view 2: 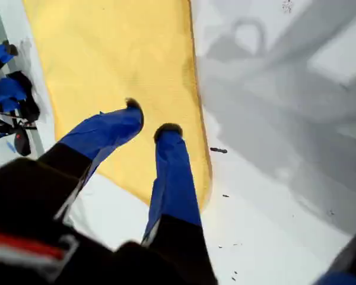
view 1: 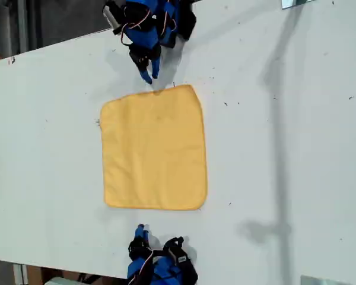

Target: Grasp corners of a square towel and fold twice.

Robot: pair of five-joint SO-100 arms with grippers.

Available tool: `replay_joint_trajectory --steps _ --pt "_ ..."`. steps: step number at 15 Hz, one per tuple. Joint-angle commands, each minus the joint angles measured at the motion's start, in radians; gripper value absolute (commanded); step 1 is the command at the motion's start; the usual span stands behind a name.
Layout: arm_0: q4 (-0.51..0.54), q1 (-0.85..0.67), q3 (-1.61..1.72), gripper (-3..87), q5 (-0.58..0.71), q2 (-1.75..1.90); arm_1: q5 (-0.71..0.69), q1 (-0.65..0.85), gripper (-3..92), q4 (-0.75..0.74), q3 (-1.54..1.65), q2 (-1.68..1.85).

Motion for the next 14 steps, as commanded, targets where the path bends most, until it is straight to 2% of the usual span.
replay_joint_trajectory --steps 1,2,3,6,8,9,10,11,12,14 --pt "-0.028 0.196 -0.015 8.9 -0.279 0.003 -0.650 0.265 0.0 0.097 -0.084 -0.002" --pt "-0.012 0.190 -0.029 8.7 -0.279 0.003 -0.649 0.232 0.0 0.064 -0.060 -0.002" --pt "0.000 0.193 -0.054 9.1 -0.222 0.003 -0.595 0.202 1.1 0.043 -0.008 -0.002" --pt "-0.020 0.218 -0.032 5.6 -0.242 0.003 -0.597 0.144 0.0 0.044 -0.021 -0.002" --pt "-0.044 0.222 -0.017 10.8 -0.235 0.003 -0.598 0.137 0.5 0.057 -0.049 -0.002" --pt "-0.046 0.229 -0.017 13.4 -0.230 0.003 -0.598 0.160 5.3 0.084 -0.071 -0.002" --pt "-0.063 0.238 -0.009 14.7 -0.225 0.003 -0.707 0.140 10.4 0.067 -0.097 0.005" --pt "-0.095 0.253 0.000 14.3 -0.241 0.003 -0.769 0.038 17.4 -0.080 -0.086 -0.032" --pt "-0.101 0.249 0.003 14.0 -0.242 0.003 -0.781 -0.091 19.1 -0.207 -0.146 -0.267" --pt "-0.092 0.242 0.003 13.2 -0.259 0.003 -0.830 -0.284 20.7 -0.213 -0.469 -0.936"
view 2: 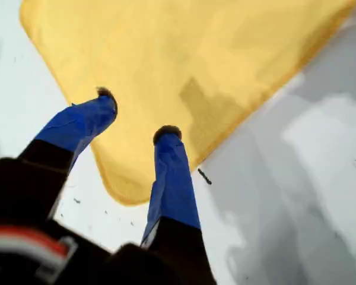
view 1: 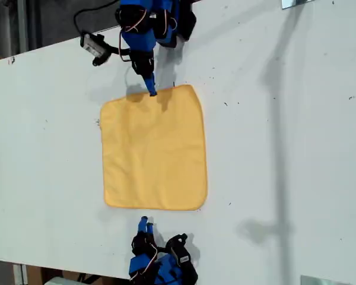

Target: Grasp corners of a square towel and fold twice.

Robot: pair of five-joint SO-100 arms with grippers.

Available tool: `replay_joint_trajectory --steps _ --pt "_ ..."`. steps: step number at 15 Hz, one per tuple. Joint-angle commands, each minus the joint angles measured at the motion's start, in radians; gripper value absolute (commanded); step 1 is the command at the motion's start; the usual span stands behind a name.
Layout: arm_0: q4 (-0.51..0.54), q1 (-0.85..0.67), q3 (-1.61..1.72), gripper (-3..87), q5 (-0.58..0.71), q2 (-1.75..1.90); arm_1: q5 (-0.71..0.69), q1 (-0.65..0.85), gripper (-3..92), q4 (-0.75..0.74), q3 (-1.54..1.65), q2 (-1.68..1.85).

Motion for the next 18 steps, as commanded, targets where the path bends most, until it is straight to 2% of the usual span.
replay_joint_trajectory --steps 1,3,4,8,12,15,17,18 --pt "-0.011 0.009 0.003 13.0 -0.026 0.003 -0.025 -0.209 22.1 -0.017 -0.305 -0.626" --pt "-0.008 0.008 0.003 12.6 -0.028 0.003 0.008 -0.273 22.9 0.054 -0.290 -0.617" --pt "-0.008 0.008 0.003 12.6 -0.026 0.003 0.038 -0.318 23.5 0.038 -0.249 -0.620" --pt "-0.008 0.014 0.003 12.5 -0.029 0.003 0.104 -0.454 25.2 -0.049 -0.275 -0.753" --pt "-0.008 0.020 0.003 12.3 -0.029 0.003 0.129 -0.503 26.0 -0.236 -0.314 -0.994" --pt "-0.008 0.021 0.003 12.3 -0.026 0.003 0.117 -0.511 26.2 -0.239 -0.523 -1.282" --pt "-0.009 0.025 0.003 12.3 -0.023 0.003 0.100 -0.502 21.2 -0.204 -0.614 -1.367" --pt "-0.009 0.028 0.003 12.3 -0.020 0.003 0.100 -0.500 9.9 -0.196 -0.624 -1.381"
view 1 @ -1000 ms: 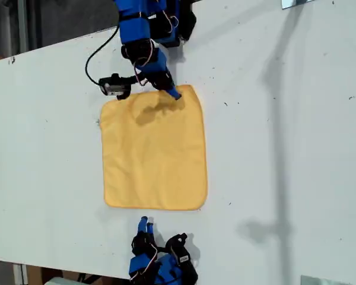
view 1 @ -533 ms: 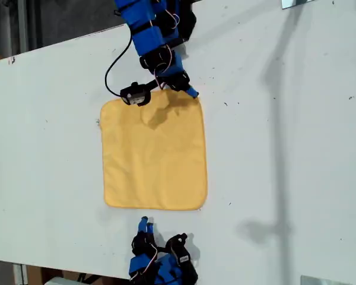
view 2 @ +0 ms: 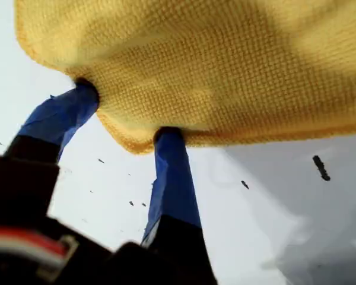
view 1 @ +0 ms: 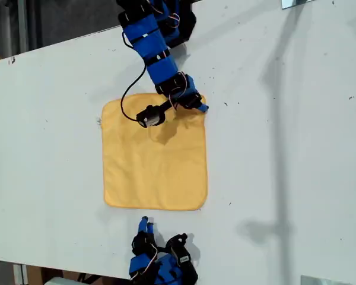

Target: Grasp corners of a square towel and fold twice.

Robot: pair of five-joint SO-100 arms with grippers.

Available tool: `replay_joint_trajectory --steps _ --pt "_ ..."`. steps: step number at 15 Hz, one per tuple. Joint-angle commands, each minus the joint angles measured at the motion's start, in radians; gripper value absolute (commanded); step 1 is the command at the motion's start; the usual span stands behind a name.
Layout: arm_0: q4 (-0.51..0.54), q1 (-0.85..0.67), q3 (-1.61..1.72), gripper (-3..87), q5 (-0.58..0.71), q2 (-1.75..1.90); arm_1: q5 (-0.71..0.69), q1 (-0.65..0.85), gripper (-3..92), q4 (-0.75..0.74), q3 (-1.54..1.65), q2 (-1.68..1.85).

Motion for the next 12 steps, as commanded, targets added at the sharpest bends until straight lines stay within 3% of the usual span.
replay_joint_trajectory --steps 1,4,7,9,11,12 --pt "-0.009 0.037 -0.005 11.7 -0.009 0.003 0.000 0.006 -0.1 0.005 -0.041 -0.031" --pt "0.000 0.238 -0.144 10.0 -0.158 -0.213 -0.012 0.017 -0.1 0.006 -0.041 -0.034" --pt "-0.087 0.535 -0.640 10.2 -0.370 -1.137 -0.017 0.015 -0.1 0.008 -0.041 -0.035" --pt "-0.091 0.698 -0.910 15.3 -0.543 -1.572 -0.021 0.009 -0.1 0.008 -0.040 -0.035" --pt "-0.201 0.804 -0.976 16.7 -0.660 -1.675 -0.025 0.003 -0.1 0.008 -0.038 -0.035" --pt "-0.207 0.827 -0.979 16.9 -0.719 -1.704 -0.025 0.000 -0.1 0.005 -0.032 -0.031"
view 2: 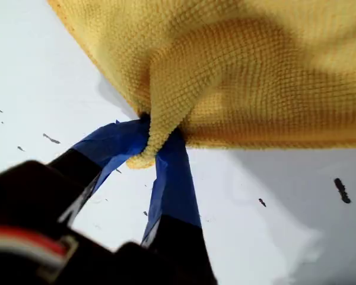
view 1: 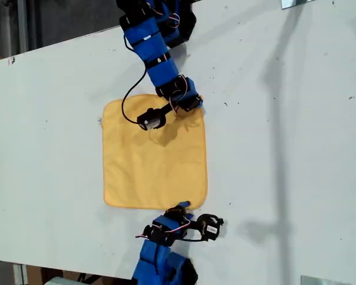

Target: Grasp corners of a square towel and fold twice.

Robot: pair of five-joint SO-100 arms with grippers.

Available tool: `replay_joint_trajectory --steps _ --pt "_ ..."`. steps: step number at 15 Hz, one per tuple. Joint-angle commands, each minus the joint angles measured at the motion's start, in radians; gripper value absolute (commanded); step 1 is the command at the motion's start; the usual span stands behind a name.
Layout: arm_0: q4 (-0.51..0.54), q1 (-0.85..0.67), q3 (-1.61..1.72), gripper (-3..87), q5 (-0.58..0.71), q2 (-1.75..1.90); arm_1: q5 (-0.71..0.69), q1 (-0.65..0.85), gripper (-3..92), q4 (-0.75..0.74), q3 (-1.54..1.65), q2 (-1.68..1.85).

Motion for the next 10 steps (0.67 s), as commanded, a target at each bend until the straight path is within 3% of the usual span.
replay_joint_trajectory --steps 1,5,6,7,10 --pt "-0.032 0.058 -0.061 17.0 -0.115 -0.061 -0.012 -0.003 -0.1 0.002 0.012 0.006" --pt "-0.167 0.095 -0.072 13.7 -0.150 -0.179 -0.015 -0.006 -0.1 -0.003 0.017 0.008" --pt "-0.206 0.095 -0.074 -2.8 -0.152 -0.206 -0.015 -0.006 -0.1 -0.003 0.018 0.009" --pt "-0.209 0.101 -0.112 -2.8 -0.127 -0.227 -0.012 -0.006 -0.1 -0.003 0.018 0.009" --pt "0.064 0.087 -0.428 -2.8 -0.012 -0.321 -0.006 0.003 -0.1 0.005 0.015 0.023"
